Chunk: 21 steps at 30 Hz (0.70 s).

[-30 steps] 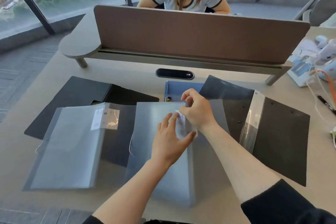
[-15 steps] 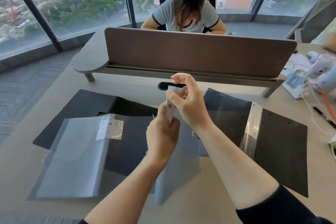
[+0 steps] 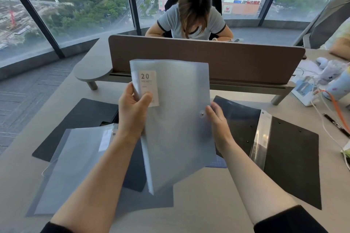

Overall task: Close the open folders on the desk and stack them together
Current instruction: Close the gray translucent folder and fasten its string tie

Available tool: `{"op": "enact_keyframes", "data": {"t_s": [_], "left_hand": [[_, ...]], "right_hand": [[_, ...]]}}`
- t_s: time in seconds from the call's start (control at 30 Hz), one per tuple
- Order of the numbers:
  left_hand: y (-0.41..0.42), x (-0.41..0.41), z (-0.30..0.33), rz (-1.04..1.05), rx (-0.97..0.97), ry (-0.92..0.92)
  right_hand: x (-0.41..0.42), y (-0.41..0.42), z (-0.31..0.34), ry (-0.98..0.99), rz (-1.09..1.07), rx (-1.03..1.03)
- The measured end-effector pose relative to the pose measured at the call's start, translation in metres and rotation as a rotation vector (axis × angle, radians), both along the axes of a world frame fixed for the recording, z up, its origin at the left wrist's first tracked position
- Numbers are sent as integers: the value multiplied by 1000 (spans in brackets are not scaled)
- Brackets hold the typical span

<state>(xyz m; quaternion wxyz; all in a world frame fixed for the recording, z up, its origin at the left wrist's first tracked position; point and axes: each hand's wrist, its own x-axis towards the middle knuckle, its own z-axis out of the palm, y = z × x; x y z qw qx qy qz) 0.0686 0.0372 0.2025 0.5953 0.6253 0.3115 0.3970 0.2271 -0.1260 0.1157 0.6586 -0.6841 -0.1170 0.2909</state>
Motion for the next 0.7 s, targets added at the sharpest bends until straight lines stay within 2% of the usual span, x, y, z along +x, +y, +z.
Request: {"op": "enact_keyframes", "data": {"t_s": [0.1,0.23,0.37,0.43,0.7], "left_hand": [[10,-4,-13,-53,-151,-27],[13,-9,-33,-108,-348,-43],[11,-9,-49,-163,-449,-24],[13,-10,-60,-183,-492,3],[18,-19,-111,-121,-616,140]], "right_hand": [[2,-11,-7,128,39,15],[1,-27,-18,134,96,3],[-3,-33,-35,373,151,72],[-5,-36,-41,431,147,54],[-8,-46,-54,327,229,-152]]}}
